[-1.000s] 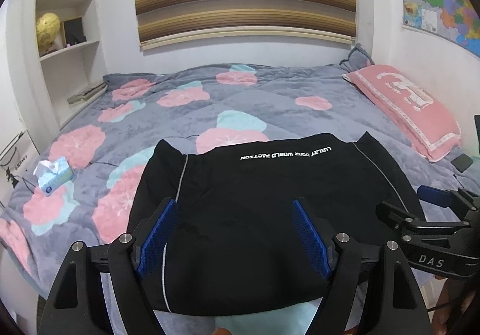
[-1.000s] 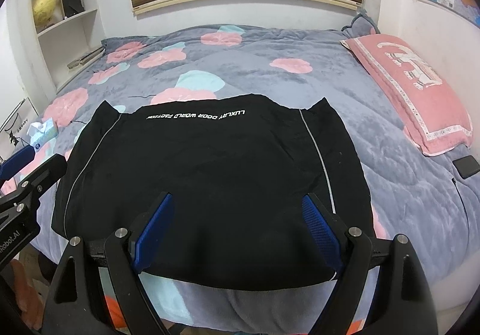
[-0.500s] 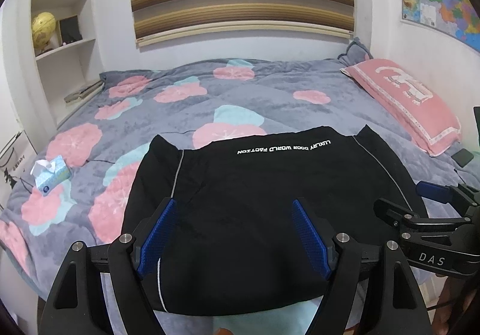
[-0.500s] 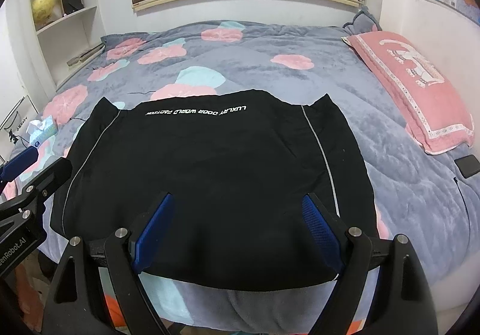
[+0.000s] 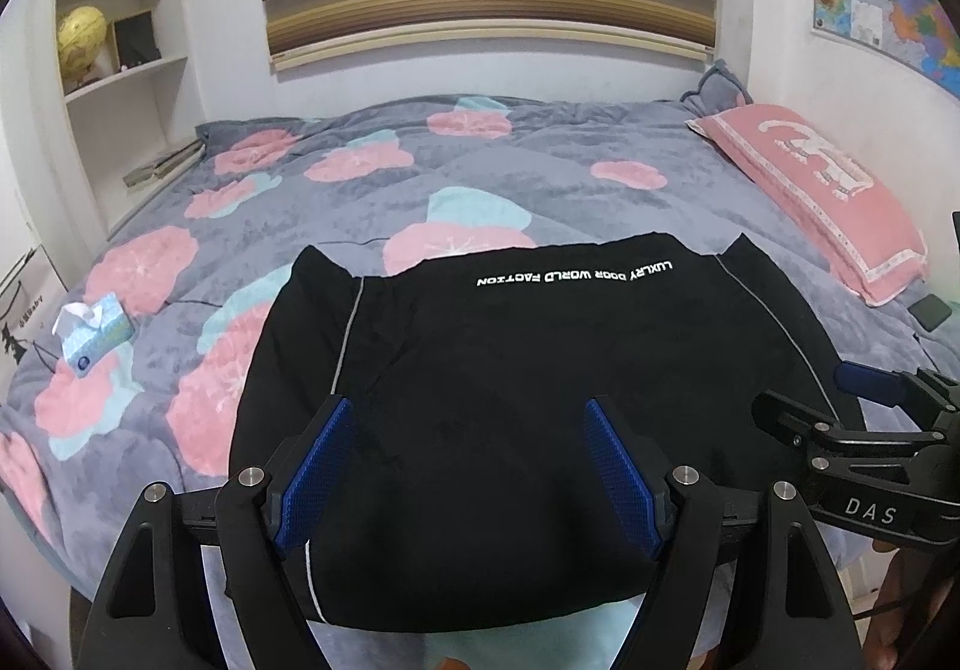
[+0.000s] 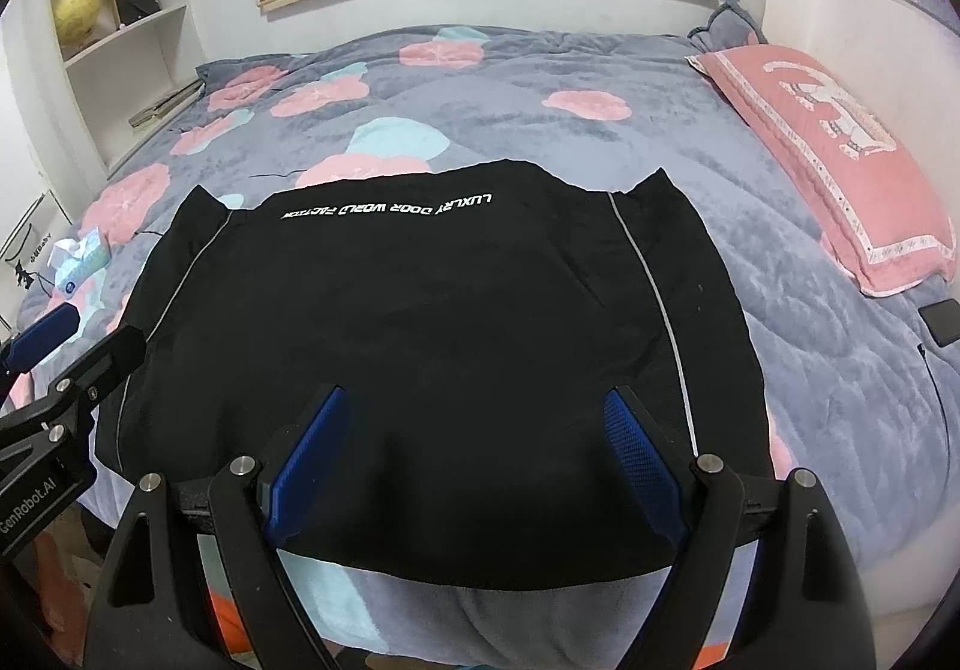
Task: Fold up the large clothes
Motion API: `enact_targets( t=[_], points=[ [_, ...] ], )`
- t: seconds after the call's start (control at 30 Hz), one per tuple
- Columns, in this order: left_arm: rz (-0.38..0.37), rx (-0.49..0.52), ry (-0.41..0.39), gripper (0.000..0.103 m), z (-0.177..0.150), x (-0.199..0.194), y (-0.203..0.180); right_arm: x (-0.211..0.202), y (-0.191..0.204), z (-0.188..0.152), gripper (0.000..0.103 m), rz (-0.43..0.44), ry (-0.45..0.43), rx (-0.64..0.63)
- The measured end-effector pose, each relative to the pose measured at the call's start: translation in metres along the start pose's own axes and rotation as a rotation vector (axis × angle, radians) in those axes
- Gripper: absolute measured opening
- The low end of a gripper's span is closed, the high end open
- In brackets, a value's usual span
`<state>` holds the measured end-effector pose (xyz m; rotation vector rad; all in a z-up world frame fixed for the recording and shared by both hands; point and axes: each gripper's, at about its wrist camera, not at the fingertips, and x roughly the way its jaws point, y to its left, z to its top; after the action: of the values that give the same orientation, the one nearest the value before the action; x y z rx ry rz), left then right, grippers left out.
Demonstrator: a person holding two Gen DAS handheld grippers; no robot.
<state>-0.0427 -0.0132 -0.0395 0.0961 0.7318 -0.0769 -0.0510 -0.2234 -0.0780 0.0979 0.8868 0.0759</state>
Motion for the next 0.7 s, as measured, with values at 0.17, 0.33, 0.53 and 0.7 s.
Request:
enact_targets(
  t=[0.17, 0.33, 0.53, 0.7],
  points=[
    [0.001, 0.000, 0.009, 0.080, -0.0018, 0.0023, -0.0005, 0.0033, -0.0022, -0.0012, 0.089, 0.002, 0.010, 0.001],
    [0.000, 0.001, 0.015, 0.080, -0.0023, 0.0033, -0.0018, 0.0043, -0.0016, -0.0022, 0.089, 0.002, 0.016, 0.006],
    [0.000, 0.002, 0.019, 0.080, -0.0031, 0.0041, -0.0040, 0.0054, -0.0019, -0.0036, 0.089, 0.004, 0.020, 0.011],
    [0.002, 0.002, 0.021, 0.080, -0.0038, 0.0042, -0.0041, 0.0052, -0.0023, -0.0041, 0.089, 0.004, 0.021, 0.011]
  ],
)
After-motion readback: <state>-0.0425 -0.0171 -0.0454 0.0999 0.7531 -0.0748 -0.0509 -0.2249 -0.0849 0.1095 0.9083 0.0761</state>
